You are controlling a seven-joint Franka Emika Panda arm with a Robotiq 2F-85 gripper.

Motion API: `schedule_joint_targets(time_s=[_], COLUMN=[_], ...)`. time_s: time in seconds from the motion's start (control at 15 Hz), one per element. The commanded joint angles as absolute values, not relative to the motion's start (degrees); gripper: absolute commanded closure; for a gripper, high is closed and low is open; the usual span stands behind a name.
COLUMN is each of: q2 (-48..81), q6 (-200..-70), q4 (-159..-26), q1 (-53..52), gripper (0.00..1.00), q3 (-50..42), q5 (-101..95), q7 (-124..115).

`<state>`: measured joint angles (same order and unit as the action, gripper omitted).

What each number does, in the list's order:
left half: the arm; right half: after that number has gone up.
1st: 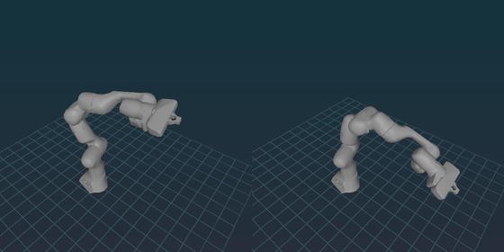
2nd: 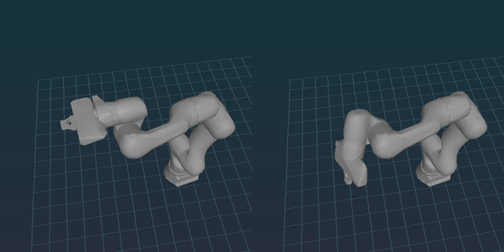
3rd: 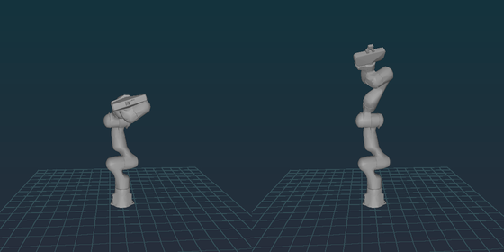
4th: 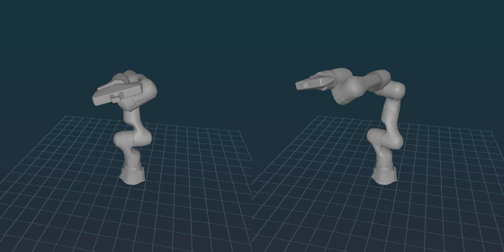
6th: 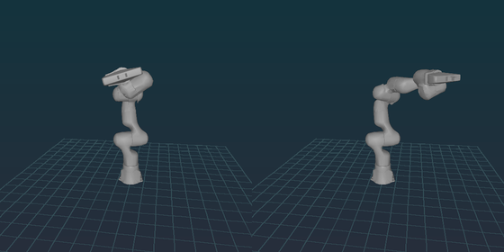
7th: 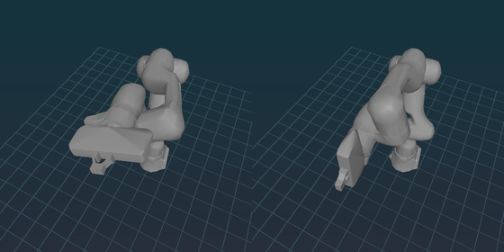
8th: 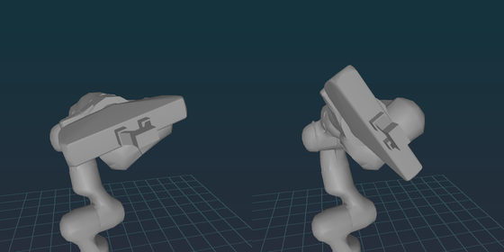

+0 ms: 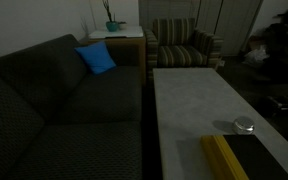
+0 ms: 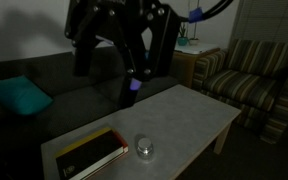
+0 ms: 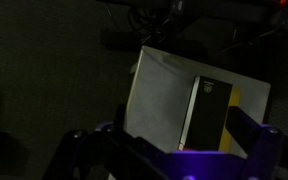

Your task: Open the cover of the black book

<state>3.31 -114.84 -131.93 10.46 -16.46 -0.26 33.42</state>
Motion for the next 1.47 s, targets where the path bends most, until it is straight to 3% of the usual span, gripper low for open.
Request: schedule_joint_targets(time_s=[0.0,0.4,1.2,1.27,1.4], q2=[4.8,5.4,33.6,28.3,33.0], q6=[-114.8,-116.0,-130.6,-129.5,-130.6], q4=[-131.0,-130.1,-123.0,-126.1,-124.3], q1=[12.0,11.2,13.7,12.1,12.8], gripper=[0.0,0.0,0.0,0.0,0.0], q3=[-14.9,-14.2,-2.0,-3.2,-2.0], q5=[-0.2,-3.9,1.9,-1.3,-0.2], q7=[33.7,33.2,44.3,40.9,41.5])
